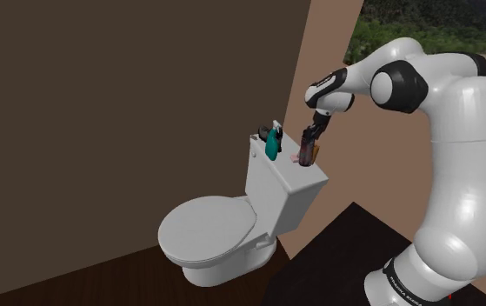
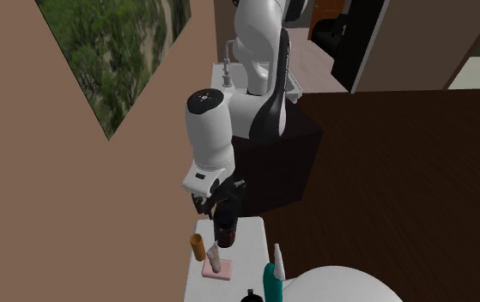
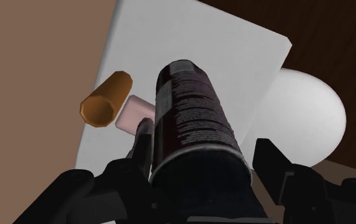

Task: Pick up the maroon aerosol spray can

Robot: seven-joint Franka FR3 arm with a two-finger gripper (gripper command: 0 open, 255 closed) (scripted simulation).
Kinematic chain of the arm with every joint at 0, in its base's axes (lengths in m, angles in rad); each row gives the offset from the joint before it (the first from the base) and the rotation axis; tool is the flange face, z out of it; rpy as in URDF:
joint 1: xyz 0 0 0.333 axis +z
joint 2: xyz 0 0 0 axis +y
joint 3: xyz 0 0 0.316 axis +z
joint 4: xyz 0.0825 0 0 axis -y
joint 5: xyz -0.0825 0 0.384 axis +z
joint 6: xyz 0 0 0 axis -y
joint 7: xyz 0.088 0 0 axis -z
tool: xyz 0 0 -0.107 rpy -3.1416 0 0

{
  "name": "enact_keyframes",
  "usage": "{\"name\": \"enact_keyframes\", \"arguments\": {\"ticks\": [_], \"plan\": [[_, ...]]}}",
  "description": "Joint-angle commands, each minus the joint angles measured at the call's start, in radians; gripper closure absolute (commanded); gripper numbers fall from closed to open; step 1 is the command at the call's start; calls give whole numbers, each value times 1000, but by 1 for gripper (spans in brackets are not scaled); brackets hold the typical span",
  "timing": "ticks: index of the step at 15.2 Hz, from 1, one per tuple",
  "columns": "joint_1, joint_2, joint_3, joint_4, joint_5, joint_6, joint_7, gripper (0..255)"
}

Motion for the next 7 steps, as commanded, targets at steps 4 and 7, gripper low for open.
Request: {"name": "enact_keyframes", "arguments": {"ticks": [4, 7], "plan": [[9, -45, -14, 4, -19, -46, 14, 255], [11, -54, -17, 6, -24, -57, 17, 255]]}}
